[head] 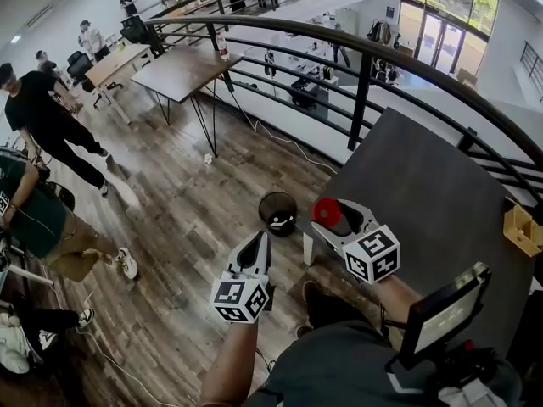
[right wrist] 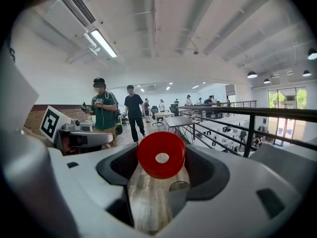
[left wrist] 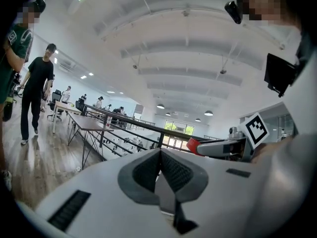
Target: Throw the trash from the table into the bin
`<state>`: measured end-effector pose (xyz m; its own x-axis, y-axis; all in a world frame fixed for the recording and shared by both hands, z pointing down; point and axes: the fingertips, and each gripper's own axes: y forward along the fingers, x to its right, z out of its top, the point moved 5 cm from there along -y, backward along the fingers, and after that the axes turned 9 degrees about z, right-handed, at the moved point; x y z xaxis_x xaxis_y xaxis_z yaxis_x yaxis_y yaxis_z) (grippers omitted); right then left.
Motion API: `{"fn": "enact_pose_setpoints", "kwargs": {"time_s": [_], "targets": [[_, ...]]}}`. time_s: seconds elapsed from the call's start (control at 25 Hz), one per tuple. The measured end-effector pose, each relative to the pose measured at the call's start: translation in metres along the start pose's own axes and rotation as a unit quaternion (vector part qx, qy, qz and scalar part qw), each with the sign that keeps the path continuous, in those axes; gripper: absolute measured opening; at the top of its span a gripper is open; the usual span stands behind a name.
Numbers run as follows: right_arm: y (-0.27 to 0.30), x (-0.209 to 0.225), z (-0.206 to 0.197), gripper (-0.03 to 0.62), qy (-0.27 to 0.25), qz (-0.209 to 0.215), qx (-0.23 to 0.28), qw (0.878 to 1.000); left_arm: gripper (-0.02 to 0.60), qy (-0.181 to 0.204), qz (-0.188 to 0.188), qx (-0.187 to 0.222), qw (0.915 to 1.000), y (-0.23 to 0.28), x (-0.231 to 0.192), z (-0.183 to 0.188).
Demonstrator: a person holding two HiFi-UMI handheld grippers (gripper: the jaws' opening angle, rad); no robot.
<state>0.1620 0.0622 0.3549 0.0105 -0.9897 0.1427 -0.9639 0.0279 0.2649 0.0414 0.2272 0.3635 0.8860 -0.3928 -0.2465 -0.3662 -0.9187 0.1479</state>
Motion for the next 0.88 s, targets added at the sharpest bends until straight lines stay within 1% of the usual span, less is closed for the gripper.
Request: {"fn": "enact_pose_setpoints", "kwargs": {"time_s": [0.12, 0.28, 0.52, 0.68, 0.88], "targets": [[0.030, 0.017, 0.009, 0.302, 0.004, 0.011, -0.002, 1.000, 0.010, 0.000, 0.009, -0.004, 1.0000, 0.025, -0.017, 0.009], [0.066, 0.030, 0.019, 0.302, 0.012, 0.014, 0.003, 1.000, 0.010, -0.001, 0.012, -0.010, 0.9999, 0.053, -0.041, 0.020], [0.118, 0.071, 0.040, 0.302, 0.020, 0.025, 0.007, 0.999, 0.011, 0.002, 0.014, -0.021, 0.9997, 0.118, -0.072, 0.044], [0.145, 0.100, 0.044, 0.302, 0.028, 0.020, 0.010, 0.999, 0.011, 0.009, 0.013, -0.027, 0.9995, 0.158, -0.084, 0.052], [0.174, 0.117, 0.047, 0.302, 0.044, 0.014, 0.006, 0.999, 0.011, 0.010, 0.007, -0.040, 0.9991, 0.196, -0.107, 0.063]]}}
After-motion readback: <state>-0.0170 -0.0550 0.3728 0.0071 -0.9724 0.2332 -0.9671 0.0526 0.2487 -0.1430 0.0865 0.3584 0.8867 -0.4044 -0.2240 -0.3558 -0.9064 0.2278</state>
